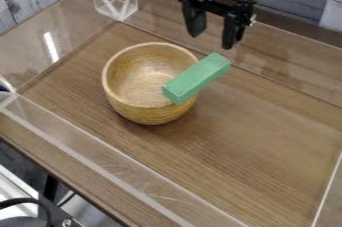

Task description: Put the green block in the brown bowl

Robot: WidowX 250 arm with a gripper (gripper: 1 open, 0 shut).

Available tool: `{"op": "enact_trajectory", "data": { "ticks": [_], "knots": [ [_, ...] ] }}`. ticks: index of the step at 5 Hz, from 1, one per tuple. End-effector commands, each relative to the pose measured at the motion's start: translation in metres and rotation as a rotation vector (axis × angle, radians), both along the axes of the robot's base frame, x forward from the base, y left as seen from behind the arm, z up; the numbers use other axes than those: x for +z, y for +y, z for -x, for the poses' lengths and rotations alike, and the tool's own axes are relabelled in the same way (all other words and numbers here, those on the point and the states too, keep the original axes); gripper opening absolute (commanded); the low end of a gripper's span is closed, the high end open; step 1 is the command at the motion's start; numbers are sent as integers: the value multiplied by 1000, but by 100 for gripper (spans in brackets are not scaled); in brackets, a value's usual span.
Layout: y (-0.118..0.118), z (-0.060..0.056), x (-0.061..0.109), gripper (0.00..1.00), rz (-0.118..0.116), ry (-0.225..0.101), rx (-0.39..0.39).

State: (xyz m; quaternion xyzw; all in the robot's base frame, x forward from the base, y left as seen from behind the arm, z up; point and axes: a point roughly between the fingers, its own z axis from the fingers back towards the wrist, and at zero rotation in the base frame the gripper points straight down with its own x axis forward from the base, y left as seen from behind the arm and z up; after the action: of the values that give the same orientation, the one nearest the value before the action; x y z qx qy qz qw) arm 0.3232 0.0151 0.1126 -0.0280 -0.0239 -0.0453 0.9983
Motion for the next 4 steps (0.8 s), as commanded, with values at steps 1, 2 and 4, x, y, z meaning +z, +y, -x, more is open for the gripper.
{"op": "enact_trajectory", "data": {
  "ticks": [1, 2, 4],
  "knots": [
    [13, 7, 33, 100, -4, -80, 5],
    [34, 19, 46, 100, -10, -90, 20],
    [33, 22, 36, 100, 6, -82, 15]
  ]
}}
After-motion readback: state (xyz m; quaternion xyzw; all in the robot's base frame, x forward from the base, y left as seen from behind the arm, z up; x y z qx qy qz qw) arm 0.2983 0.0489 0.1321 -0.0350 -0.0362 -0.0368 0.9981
